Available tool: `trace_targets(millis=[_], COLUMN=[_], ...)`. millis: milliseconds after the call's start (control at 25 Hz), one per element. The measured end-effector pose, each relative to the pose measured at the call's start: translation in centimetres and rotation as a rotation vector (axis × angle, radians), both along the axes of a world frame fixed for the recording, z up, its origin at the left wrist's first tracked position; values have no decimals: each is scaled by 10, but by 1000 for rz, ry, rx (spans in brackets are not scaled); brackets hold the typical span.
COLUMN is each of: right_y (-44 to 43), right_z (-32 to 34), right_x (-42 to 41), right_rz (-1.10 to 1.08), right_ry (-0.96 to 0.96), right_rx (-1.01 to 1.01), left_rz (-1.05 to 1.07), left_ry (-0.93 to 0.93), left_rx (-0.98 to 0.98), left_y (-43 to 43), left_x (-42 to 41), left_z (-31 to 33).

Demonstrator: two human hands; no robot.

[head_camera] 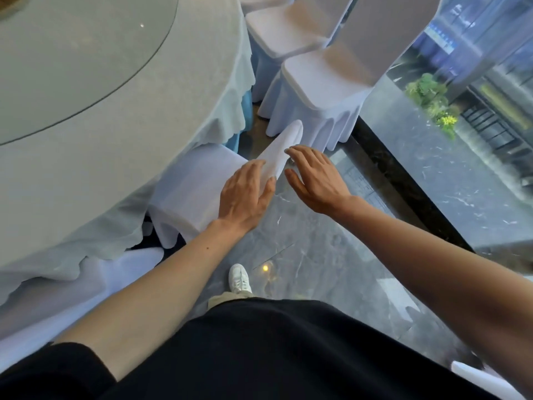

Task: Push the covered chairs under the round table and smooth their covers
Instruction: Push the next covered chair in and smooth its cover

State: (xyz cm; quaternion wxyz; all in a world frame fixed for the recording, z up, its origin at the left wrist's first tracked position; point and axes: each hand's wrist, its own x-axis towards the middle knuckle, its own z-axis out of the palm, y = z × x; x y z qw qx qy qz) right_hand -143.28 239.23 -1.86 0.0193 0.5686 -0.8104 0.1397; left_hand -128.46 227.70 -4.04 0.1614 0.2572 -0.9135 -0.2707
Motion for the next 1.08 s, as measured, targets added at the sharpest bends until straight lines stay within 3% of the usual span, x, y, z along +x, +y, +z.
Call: trace_targets(millis=[240, 760, 1080], right_y=[-29, -86, -90], right_z=[-7, -39, -51], right_x=[-60, -167, -153], right_rz=[154, 761, 761], right_ry=[17, 76, 151], right_rx=[81, 382, 384], left_rz=[11, 429, 460], left_ry=[-77, -313, -446], left_rx=[34, 31, -95], left_y=[-11, 17, 19], left_x=[-40, -87, -86], left_z=[-11, -39, -41])
